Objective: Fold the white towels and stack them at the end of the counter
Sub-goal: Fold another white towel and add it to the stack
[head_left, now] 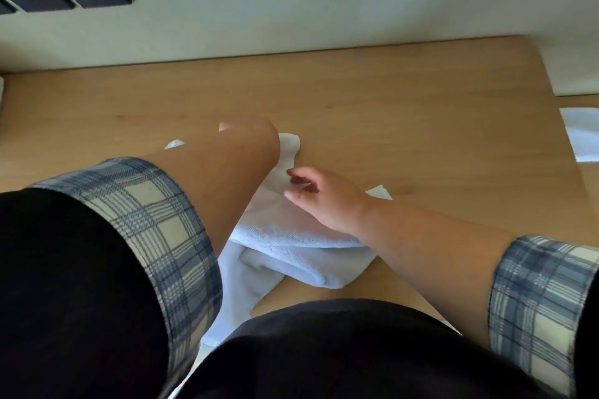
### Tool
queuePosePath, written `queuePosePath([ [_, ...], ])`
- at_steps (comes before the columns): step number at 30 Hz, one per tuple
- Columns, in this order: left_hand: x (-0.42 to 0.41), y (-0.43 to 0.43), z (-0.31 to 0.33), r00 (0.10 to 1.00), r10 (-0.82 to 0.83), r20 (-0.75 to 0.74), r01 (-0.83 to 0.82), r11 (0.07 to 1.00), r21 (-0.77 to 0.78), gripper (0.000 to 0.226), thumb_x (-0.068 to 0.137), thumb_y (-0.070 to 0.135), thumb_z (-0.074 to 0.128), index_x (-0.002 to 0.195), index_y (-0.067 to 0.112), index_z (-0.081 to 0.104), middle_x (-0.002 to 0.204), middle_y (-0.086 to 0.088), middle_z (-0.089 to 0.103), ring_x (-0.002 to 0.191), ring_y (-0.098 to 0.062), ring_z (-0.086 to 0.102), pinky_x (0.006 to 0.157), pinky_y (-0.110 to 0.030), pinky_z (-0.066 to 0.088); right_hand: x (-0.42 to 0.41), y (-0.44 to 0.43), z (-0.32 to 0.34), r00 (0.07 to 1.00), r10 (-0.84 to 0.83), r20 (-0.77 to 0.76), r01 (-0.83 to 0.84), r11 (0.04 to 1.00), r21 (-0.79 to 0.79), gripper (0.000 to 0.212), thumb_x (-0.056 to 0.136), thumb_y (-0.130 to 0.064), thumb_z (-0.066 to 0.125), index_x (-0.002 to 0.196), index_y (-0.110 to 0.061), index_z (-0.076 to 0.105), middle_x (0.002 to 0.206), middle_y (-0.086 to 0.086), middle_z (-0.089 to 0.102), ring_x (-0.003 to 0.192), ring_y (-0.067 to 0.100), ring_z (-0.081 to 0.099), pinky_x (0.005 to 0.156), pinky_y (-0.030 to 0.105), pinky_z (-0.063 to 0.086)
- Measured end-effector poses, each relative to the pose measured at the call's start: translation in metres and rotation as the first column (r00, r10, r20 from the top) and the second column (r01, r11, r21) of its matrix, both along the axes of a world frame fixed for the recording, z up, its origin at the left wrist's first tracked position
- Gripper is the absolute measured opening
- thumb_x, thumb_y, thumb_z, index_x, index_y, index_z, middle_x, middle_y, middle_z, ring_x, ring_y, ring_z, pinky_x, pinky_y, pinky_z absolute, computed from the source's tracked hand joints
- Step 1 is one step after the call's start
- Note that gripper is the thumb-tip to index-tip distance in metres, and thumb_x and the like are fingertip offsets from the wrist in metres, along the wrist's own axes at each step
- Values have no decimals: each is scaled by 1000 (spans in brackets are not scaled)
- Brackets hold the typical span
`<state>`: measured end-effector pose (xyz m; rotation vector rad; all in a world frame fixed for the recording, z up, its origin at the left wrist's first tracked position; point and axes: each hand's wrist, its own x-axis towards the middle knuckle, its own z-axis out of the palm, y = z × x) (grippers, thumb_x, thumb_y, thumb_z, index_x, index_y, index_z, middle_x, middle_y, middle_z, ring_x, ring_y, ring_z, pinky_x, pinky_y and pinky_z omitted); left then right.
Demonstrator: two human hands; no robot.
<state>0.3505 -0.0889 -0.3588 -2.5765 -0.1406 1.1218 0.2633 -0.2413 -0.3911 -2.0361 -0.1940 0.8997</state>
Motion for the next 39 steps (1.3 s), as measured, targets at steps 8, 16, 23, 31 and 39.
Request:
queuePosePath([
  [8, 2, -19, 15, 935, 117, 334, 60, 878, -476, 27, 84, 19, 47, 105, 32, 57, 91, 4, 55, 89, -27, 55, 78, -40, 49, 35, -35, -13, 928, -371, 21, 371, 929, 1, 99, 80, -40, 80, 157, -30, 19, 144, -7, 47, 122, 13, 53, 92, 22, 42],
  [16, -4, -45, 40, 883, 139, 449, 287, 597, -749, 21, 89, 38, 58, 110, 34, 56, 91, 13, 59, 80, -14, 54, 67, -29, 38, 51, -75, 2, 837, -547, 7, 538, 825, 175, 35, 77, -54, 62, 102, -32, 72, 99, -6, 75, 95, 14, 69, 92, 41, 54],
  [23, 31, -105, 31, 852, 160, 499, 312, 611, -728, 18, 92, 49, 57, 90, 31, 54, 80, 6, 58, 78, -20, 54, 63, -32, 36, 57, -144, 6, 795, -591, -136, 607, 766, 211, 44, 69, -59, 70, 102, -29, 73, 102, -5, 76, 95, 15, 72, 91, 37, 54],
  [31, 43, -164, -4, 788, 192, 585, 226, 793, -565, 43, 90, 46, 64, 126, 28, 49, 125, -7, 52, 116, -31, 47, 97, -45, 43, 52, -224, -16, 780, -625, -28, 626, 778, 56, 29, 76, -61, 60, 88, -38, 73, 81, -16, 74, 75, 2, 70, 73, 30, 55],
  [39, -7, -209, -23, 978, -175, 115, 208, 736, -644, 49, 92, 39, 64, 137, 37, 43, 125, 4, 58, 106, -17, 57, 90, -36, 47, 64, -272, -28, 878, -447, -170, 405, 884, -233, 45, 80, -49, 73, 116, -26, 59, 104, -6, 67, 94, 17, 66, 79, 31, 53],
])
